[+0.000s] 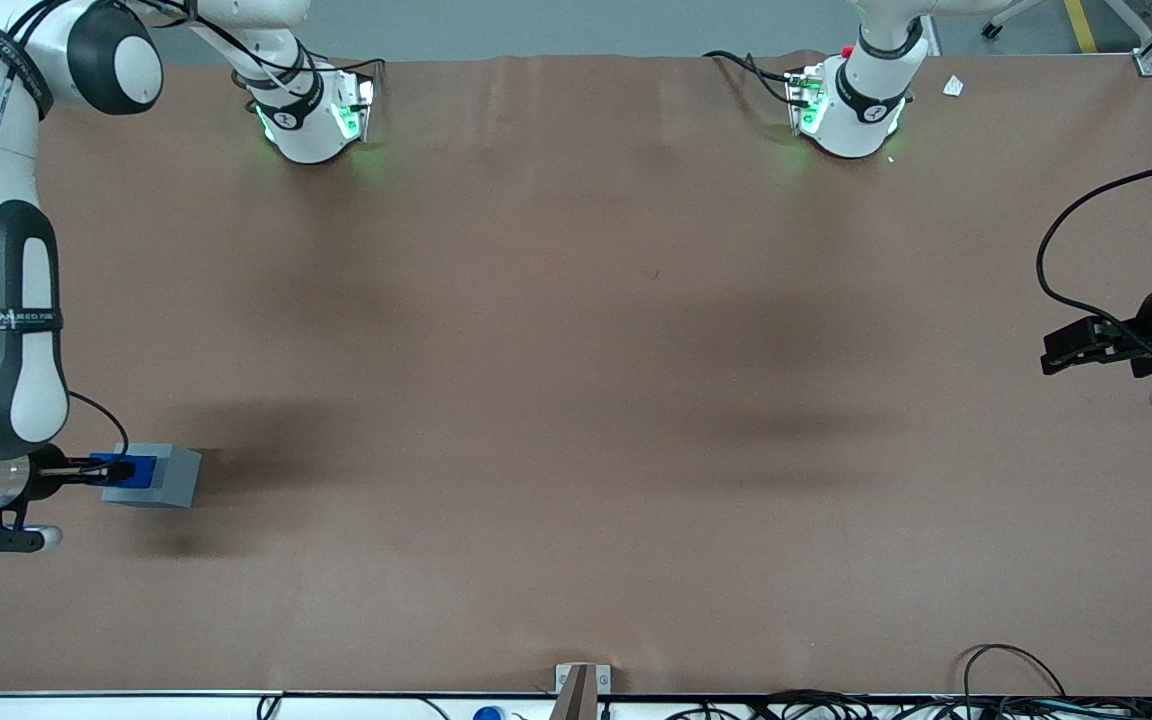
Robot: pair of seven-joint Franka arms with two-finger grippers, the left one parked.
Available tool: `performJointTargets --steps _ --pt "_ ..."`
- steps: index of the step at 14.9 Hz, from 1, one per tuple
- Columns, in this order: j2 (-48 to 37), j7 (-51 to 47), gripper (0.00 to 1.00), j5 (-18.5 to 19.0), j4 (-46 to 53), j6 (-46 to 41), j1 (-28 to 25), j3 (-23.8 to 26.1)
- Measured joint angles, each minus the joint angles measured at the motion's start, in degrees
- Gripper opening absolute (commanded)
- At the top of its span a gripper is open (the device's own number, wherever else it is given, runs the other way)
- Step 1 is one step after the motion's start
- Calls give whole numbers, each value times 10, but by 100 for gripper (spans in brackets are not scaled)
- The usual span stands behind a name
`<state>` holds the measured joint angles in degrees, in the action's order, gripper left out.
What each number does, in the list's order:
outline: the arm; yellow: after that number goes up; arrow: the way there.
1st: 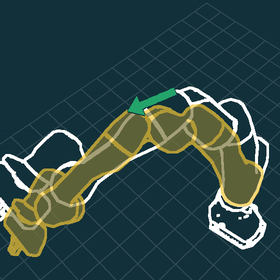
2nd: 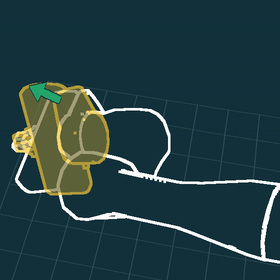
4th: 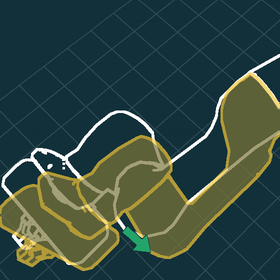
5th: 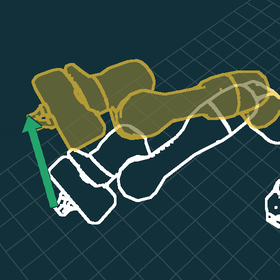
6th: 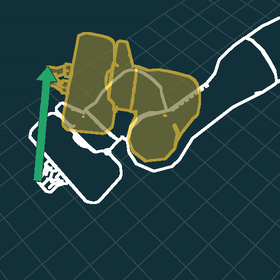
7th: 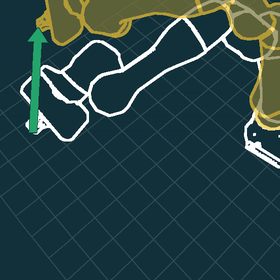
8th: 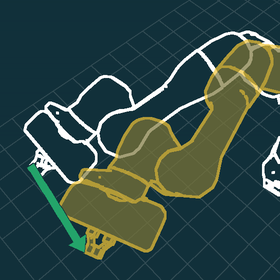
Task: Insert blue part into gray base with right arm
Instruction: 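Lower the blue block into the gray base's recess, then open the right gripper to release the blue block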
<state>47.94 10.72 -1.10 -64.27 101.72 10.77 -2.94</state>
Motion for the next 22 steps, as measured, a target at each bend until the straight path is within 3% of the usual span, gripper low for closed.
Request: performJointTargets --steps 13,14,15,16,22 --pt "0 -21 2 -9 -21 41 0 0" --pt "0 -22 25 -9 -21 41 0 0" --pt "0 -22 78 -9 -21 41 0 0" --pt "0 -26 100 -9 -21 41 0 0" --pt "-1 -56 100 -10 -22 45 1 0"
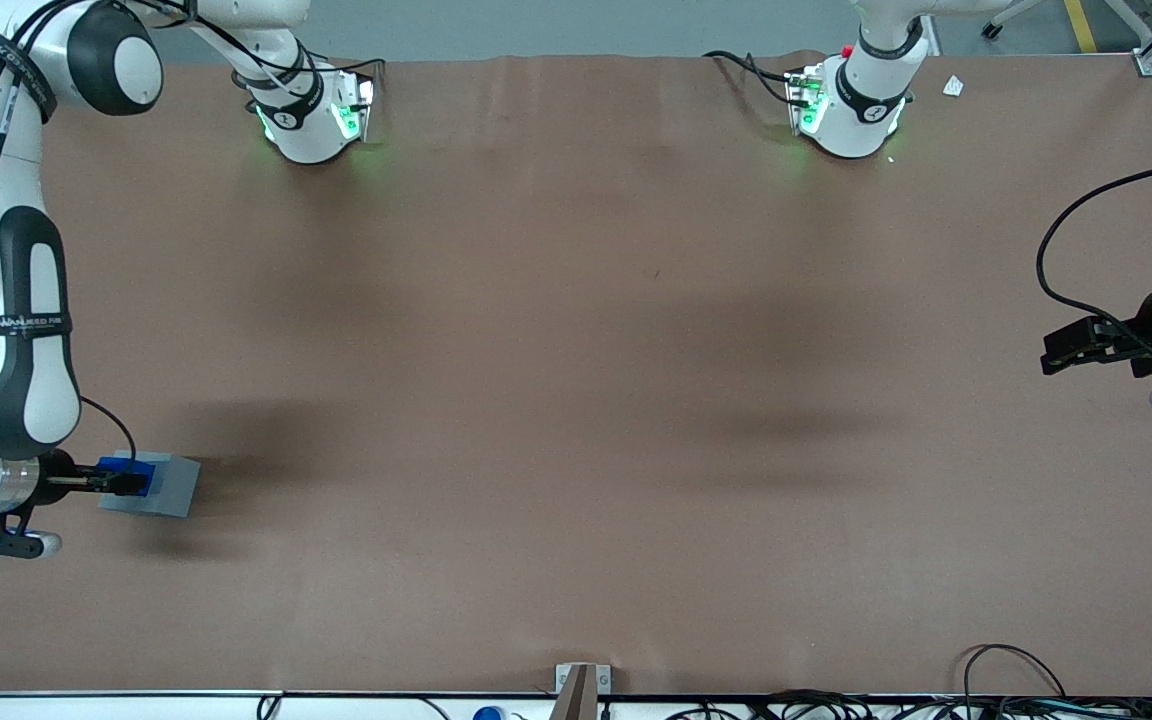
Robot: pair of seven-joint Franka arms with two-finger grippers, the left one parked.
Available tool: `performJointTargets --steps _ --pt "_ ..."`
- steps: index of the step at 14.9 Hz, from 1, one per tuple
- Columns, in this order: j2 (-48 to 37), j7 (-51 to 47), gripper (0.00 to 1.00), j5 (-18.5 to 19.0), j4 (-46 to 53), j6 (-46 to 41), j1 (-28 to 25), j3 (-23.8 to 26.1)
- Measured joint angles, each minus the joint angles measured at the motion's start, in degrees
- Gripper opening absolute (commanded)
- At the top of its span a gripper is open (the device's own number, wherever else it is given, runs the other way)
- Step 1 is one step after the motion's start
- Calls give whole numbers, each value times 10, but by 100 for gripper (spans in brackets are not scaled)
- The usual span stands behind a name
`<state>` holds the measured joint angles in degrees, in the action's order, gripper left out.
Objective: Insert blue part into gray base with right arm
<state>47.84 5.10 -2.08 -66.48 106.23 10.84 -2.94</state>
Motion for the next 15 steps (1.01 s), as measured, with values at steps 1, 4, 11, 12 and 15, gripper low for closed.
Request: performJointTargets --steps 1,4,11,12,15 --pt "-4 -1 100 -1 1 -11 0 0" --pt "-36 -4 100 -3 10 -80 1 -1" --pt "-255 -5 100 -4 -48 -220 0 0" --pt "-294 -5 100 -5 -78 -221 -1 1" --pt "-405 -6 100 -6 -170 -211 -15 5"
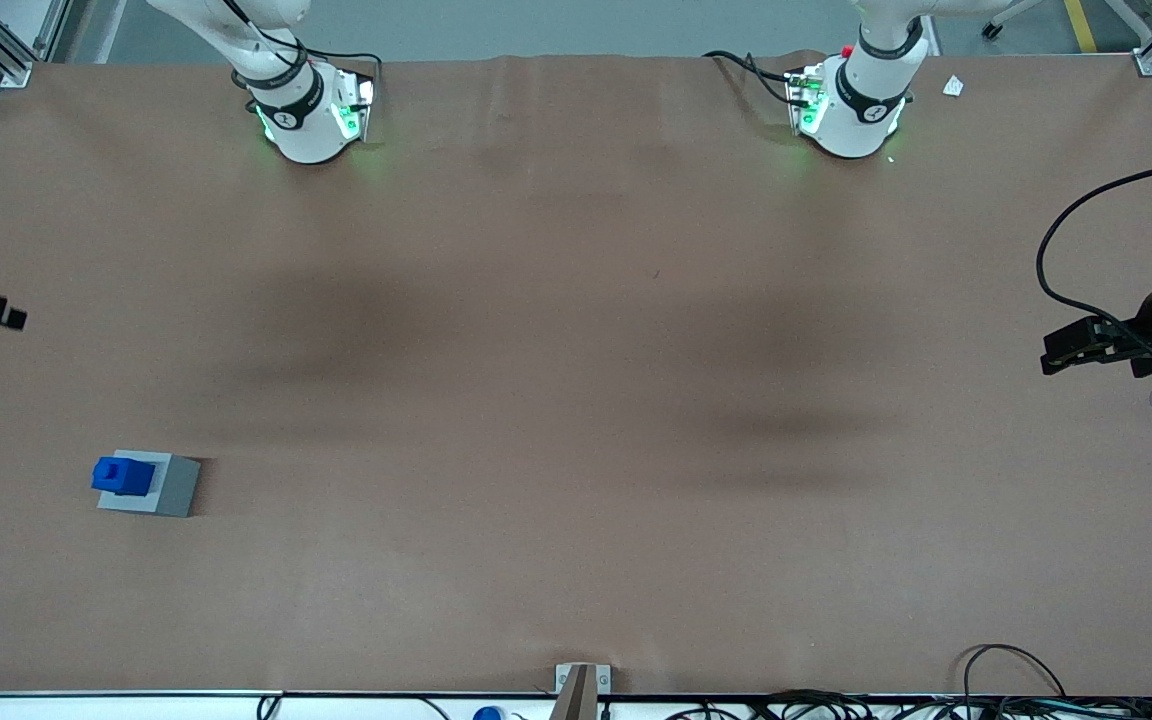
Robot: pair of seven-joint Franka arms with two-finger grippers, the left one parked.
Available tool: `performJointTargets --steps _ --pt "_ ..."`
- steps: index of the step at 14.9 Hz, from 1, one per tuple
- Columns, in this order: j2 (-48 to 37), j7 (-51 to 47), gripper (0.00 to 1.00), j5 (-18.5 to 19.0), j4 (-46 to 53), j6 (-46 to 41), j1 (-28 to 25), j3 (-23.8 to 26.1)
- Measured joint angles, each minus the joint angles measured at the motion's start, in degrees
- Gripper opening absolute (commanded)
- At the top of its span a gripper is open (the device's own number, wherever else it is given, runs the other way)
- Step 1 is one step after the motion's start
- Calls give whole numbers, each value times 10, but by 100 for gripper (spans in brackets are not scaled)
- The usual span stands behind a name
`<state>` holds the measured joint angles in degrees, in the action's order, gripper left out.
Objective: Insert blue part into gray base with right arm
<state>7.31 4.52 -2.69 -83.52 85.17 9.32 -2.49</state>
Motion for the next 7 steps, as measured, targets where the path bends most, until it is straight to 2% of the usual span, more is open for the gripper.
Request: performJointTargets --steps 2,5,7 --pt "-67 -7 100 5 -67 36 -26 2" --pt "-141 -51 100 54 -164 102 -84 15" --pt "-160 -80 100 66 -191 119 -105 22"
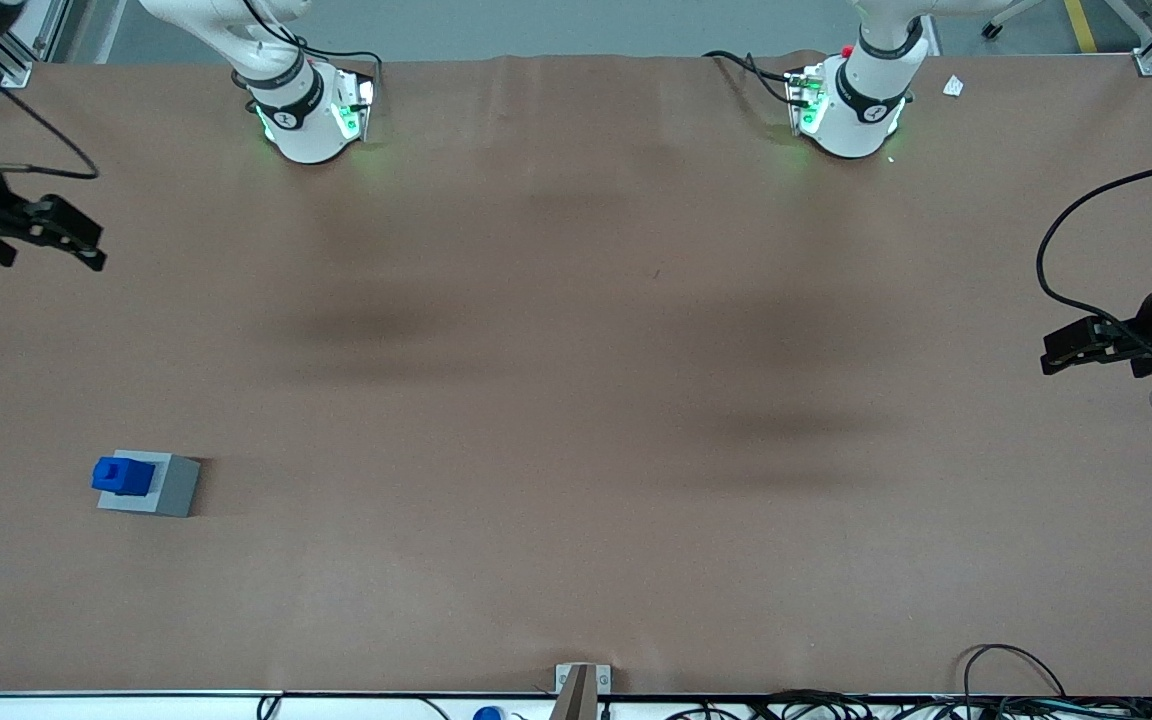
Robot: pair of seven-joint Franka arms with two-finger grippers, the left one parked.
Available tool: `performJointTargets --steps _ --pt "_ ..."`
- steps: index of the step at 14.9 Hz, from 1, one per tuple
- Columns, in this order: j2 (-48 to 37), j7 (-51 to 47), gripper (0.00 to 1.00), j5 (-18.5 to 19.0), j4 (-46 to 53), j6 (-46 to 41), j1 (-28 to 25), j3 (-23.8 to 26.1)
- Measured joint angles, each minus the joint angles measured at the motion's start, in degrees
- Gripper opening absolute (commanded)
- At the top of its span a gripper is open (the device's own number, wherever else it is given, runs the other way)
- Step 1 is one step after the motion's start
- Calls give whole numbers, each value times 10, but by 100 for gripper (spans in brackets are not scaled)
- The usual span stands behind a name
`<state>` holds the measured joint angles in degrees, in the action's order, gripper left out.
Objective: Insert blue part into gray base with right arm
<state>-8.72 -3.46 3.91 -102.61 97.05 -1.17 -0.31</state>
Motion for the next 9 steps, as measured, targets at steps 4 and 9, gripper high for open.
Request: performJointTargets --steps 4,9 --pt "-2 -5 100 2 -2 21 4 -10" --pt "-2 -5 100 -5 3 26 11 -14"
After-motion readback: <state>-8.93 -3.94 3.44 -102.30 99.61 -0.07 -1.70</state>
